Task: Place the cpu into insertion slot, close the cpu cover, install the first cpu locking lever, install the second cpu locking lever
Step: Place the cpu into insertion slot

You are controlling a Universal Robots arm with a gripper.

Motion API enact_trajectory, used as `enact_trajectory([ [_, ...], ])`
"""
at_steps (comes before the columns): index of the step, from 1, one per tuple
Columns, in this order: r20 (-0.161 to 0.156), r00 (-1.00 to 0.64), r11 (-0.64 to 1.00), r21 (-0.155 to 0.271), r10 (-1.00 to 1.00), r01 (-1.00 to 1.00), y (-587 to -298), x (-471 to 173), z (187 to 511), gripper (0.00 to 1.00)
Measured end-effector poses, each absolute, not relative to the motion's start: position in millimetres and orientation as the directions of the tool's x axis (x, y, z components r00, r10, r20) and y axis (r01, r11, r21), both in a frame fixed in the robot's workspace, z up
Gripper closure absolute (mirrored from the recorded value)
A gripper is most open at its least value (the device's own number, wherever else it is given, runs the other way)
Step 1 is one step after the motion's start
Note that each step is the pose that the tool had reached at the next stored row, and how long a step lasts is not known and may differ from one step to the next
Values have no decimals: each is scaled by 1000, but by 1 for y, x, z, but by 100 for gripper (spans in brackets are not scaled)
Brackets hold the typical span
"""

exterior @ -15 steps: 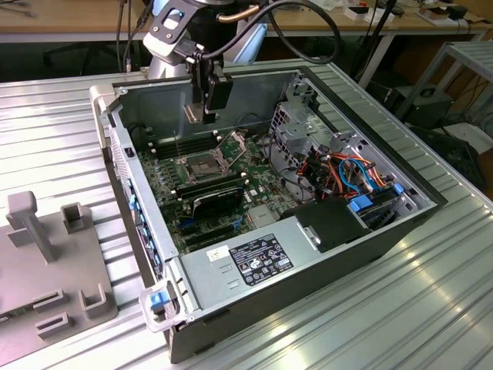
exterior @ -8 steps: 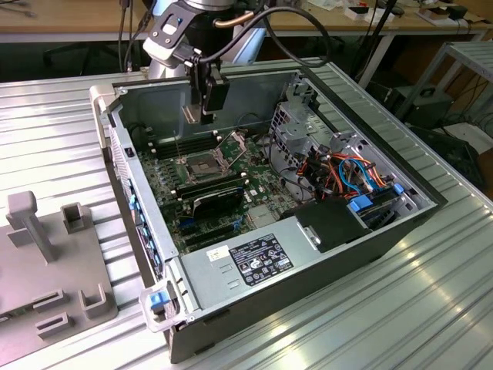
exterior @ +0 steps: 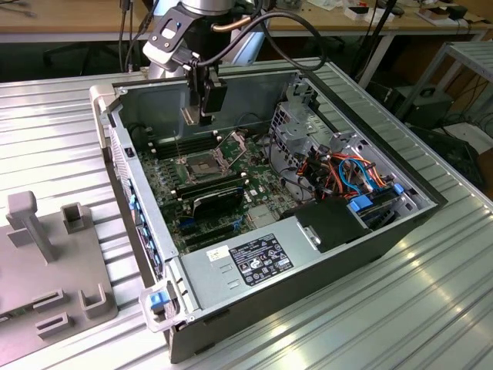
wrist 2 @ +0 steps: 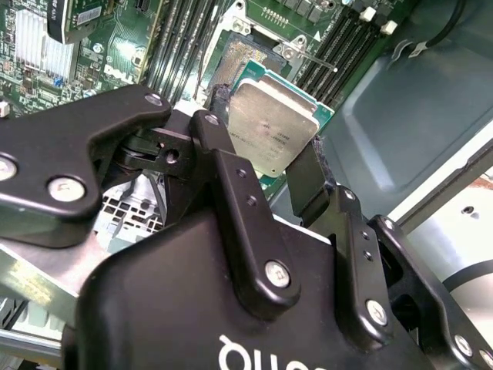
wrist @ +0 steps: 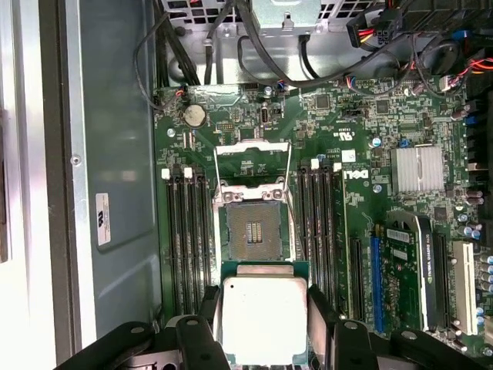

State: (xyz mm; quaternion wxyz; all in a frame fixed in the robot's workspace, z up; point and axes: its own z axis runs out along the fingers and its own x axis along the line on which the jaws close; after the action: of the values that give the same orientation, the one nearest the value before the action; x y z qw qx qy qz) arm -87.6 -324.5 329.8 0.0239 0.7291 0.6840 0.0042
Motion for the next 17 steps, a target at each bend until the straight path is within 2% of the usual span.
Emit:
enact_trajectory([
  [17,-27,64,-63,41,998,997,-322,-85,324,45],
])
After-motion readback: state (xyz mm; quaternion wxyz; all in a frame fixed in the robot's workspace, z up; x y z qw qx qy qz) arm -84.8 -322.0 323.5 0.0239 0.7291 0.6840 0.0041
